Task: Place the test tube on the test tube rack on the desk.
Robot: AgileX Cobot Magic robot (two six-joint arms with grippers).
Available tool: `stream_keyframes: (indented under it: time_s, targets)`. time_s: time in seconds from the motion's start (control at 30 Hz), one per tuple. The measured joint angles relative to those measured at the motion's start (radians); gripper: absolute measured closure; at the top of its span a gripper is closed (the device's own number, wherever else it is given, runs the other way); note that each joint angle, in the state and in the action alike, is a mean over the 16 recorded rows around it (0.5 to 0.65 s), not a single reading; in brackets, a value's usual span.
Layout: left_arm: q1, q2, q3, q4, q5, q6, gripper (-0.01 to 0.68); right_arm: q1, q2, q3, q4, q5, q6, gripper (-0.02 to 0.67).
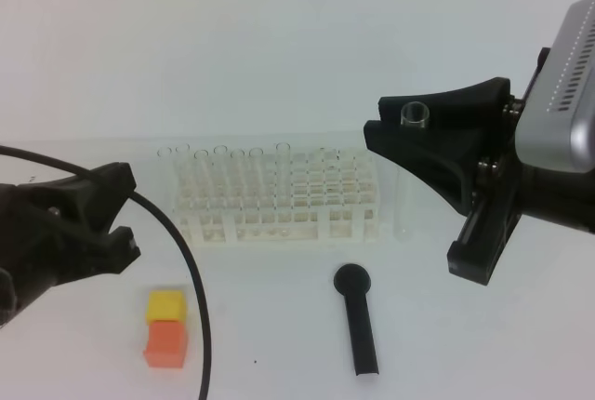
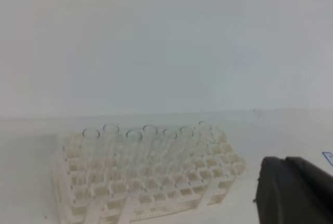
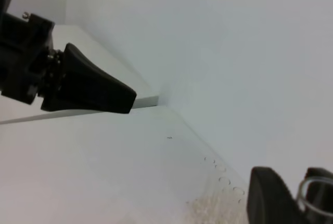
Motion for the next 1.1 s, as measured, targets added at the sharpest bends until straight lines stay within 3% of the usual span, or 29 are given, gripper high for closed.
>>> stream_keyframes:
  time_s: [0.73, 1.1]
  targets:
    - [0.000, -0.006, 0.014, 0.000, 0.004, 0.004, 0.674, 0.000, 0.000, 0.000, 0.000, 0.009, -0.011, 0.530]
    - [0.000, -0.173, 0.141, 0.045, 0.027, 0.004, 0.674, 0.000, 0.000, 0.001, 0.000, 0.011, -0.011, 0.530]
